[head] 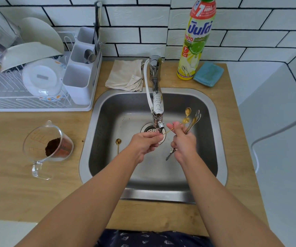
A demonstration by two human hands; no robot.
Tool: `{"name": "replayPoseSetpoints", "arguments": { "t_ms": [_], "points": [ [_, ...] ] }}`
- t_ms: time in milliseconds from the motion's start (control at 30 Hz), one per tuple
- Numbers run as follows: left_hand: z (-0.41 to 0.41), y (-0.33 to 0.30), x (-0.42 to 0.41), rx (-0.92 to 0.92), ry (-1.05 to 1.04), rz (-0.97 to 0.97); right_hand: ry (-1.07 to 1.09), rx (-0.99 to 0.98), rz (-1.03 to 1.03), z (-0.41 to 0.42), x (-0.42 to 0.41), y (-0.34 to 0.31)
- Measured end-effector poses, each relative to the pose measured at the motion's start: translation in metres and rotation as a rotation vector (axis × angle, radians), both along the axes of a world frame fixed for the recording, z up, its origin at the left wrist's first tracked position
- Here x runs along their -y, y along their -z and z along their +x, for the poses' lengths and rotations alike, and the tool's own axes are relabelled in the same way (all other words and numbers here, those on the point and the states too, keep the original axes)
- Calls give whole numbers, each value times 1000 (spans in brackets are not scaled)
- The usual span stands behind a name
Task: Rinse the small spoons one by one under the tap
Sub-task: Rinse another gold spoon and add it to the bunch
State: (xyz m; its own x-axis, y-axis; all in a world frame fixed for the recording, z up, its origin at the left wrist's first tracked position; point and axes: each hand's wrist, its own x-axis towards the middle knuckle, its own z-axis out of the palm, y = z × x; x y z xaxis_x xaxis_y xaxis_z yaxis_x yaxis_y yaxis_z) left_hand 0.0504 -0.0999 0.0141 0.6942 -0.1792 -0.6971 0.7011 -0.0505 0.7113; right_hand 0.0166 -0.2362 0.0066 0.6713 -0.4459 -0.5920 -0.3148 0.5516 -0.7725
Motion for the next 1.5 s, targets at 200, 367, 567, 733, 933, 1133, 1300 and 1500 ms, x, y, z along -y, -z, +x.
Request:
{"name": "replayPoseSetpoints", "arguments": {
  "t_ms": [200, 367, 567, 733, 933, 1133, 1300, 1500],
  "points": [
    [-1, 0, 4, -14, -86, -144, 15, 7, -12, 4, 3, -1],
    [-4, -2, 3, -7, -68, -161, 22, 12, -15, 4, 5, -2],
    [-14, -4, -4, 11, 80, -114, -79, -14, -36, 3, 1, 3],
    [-21, -5, -19, 32, 100, -52, -349, -32, 85, -9, -24, 11],
    [-31, -9, -35, 45, 89, -40, -279, -11, 33, 7, -19, 10],
    [-27, -23, -28, 106, 131, 39, -444, 4, 47, -1, -23, 10],
    [-33, -22, -24, 55, 134, 78, -413, 37, 48, -2, -20, 8],
    [-38, -22, -21, 28, 92, 43, -317, 1, 68, -3, -27, 11]
  ]
}}
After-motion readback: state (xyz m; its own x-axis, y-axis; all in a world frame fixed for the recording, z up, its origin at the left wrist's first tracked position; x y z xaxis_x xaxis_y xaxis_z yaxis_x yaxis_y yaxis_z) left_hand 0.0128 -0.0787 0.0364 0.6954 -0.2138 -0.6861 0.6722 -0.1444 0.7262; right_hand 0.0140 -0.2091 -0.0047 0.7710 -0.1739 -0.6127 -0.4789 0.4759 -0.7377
